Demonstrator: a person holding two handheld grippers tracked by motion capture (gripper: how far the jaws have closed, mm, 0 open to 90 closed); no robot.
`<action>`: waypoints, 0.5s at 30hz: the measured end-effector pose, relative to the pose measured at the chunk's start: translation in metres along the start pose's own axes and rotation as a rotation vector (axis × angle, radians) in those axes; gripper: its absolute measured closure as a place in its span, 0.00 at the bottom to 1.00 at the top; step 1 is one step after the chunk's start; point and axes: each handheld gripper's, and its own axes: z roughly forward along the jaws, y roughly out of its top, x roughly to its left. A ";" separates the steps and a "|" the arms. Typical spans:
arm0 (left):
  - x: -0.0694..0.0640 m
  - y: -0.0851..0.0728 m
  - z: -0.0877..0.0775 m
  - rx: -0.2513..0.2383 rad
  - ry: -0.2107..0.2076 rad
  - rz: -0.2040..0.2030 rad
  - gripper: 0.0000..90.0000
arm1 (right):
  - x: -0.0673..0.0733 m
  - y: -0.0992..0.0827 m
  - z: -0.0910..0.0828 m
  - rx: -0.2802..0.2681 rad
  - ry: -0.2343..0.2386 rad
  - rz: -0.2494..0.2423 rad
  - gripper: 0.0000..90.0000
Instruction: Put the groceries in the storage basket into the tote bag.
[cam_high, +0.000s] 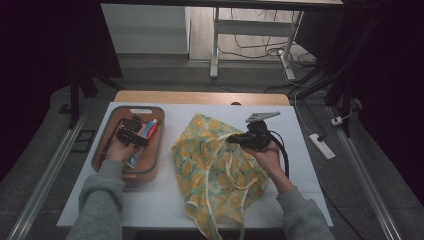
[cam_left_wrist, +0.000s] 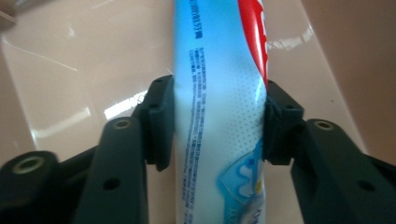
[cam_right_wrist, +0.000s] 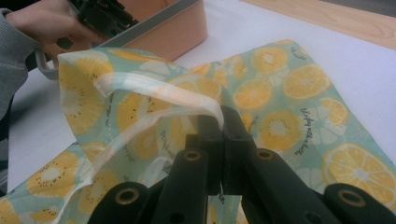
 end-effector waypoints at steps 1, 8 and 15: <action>0.001 0.000 -0.001 -0.007 0.000 -0.002 0.67 | 0.000 0.000 0.000 0.000 0.000 0.000 0.98; 0.011 -0.003 -0.006 -0.034 -0.040 -0.022 0.82 | -0.001 -0.001 -0.001 0.000 -0.001 0.004 0.98; 0.018 -0.007 -0.013 -0.073 -0.046 -0.036 0.84 | -0.003 -0.001 -0.002 -0.002 -0.002 0.006 0.98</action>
